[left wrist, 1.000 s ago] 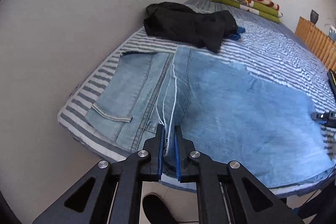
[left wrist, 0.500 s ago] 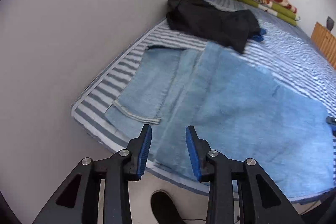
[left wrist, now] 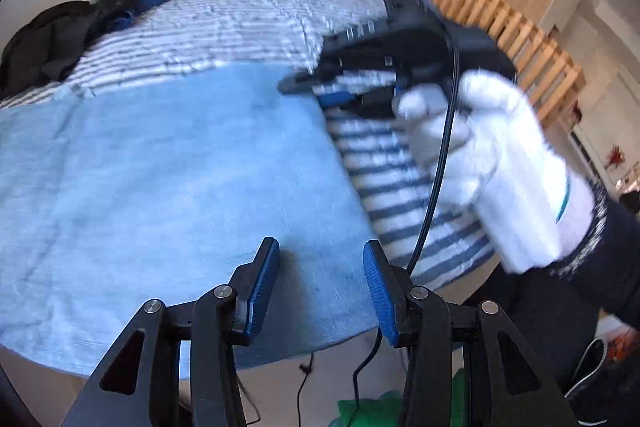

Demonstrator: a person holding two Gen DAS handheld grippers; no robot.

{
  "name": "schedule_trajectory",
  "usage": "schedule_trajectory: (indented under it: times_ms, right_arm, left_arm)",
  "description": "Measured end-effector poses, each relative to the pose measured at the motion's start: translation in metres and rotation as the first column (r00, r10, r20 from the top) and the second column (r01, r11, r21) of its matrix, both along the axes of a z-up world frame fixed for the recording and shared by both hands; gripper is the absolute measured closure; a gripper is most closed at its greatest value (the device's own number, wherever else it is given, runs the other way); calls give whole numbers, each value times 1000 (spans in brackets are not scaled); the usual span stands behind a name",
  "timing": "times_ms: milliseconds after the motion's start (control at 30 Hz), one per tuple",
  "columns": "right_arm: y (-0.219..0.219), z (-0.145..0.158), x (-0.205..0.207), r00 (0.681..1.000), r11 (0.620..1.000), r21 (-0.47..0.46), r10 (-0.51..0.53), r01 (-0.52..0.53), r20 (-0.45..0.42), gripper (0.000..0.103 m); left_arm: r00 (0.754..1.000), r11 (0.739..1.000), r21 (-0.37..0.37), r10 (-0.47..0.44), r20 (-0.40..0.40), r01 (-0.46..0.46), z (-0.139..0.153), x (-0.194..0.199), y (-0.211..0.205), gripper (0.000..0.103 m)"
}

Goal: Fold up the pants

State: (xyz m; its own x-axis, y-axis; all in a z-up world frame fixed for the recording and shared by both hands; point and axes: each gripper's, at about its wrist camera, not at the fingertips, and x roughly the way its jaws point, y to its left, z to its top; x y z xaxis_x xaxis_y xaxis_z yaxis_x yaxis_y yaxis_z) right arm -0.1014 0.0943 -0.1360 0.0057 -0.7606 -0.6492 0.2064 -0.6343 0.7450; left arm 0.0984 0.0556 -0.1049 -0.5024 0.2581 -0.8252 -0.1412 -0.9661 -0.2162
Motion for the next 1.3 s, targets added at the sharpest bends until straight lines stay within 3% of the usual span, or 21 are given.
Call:
schedule_trajectory:
  times_ms: [67, 100, 200, 267, 333, 433, 467, 500, 567, 733, 800, 833, 900, 967, 1133, 1300]
  right_arm:
    - [3, 3, 1, 999, 1000, -17, 25, -24, 23, 70]
    - [3, 8, 3, 999, 999, -21, 49, -48, 21, 67]
    - [-1, 25, 12, 991, 993, 21, 115, -114, -61, 56]
    - [-2, 28, 14, 987, 991, 68, 118, -112, -105, 55]
    - [-5, 19, 11, 992, 992, 76, 104, -98, -74, 55]
    - [-13, 11, 9, 993, 992, 79, 102, -96, -67, 55]
    - [-17, 13, 10, 991, 992, 84, 106, -99, -86, 61]
    - [-21, 17, 11, 989, 991, 79, 113, -106, -95, 81]
    - [-25, 23, 12, 989, 993, 28, 121, -119, -81, 94]
    - [-28, 50, 14, 993, 989, -101, 106, -110, -46, 98]
    - [-30, 61, 18, 993, 987, -115, 105, -111, -55, 98]
    - [-31, 65, 19, 993, 987, -117, 102, -109, -60, 98]
    - [-31, 71, 20, 993, 987, -124, 94, -102, -68, 98]
    - [-31, 76, 20, 995, 988, -128, 80, -88, -65, 98]
    - [-46, 97, 17, 995, 988, -136, 69, -78, -70, 99]
    - [-94, 129, 24, 988, 987, -117, 99, -112, -115, 99]
  left_arm:
    - [1000, 994, -107, -8, 4, 8, -18, 6, 19, 56]
    - [1000, 993, -121, 4, -26, -7, -16, 12, 24, 54]
    - [1000, 990, -136, 29, -9, -30, -10, 15, 33, 50]
    - [1000, 990, -135, 26, -10, -27, -6, 16, 42, 43]
    - [1000, 990, -144, -9, -2, 8, -4, 20, 56, 38]
    - [999, 973, -227, -46, -17, 41, -7, 26, 78, 33]
    - [999, 968, -249, -45, -19, 39, -8, 27, 81, 32]
    - [999, 967, -255, -36, -21, 30, -9, 27, 82, 32]
    - [1000, 974, -225, -10, -27, 3, -8, 28, 79, 32]
    - [997, 975, -215, 47, -64, -60, -11, 32, 64, 33]
    - [994, 971, -226, 62, -88, -81, -10, 35, 61, 49]
    - [993, 976, -200, 67, -92, -85, -8, 37, 57, 51]
    - [992, 985, -147, 82, -98, -95, 0, 40, 48, 66]
    - [990, 989, -113, 85, -111, -98, 11, 46, 40, 72]
    - [980, 994, -4, 103, -169, -105, 51, 61, 2, 79]
    - [954, 975, 139, 201, -221, -173, 89, 77, -70, 82]
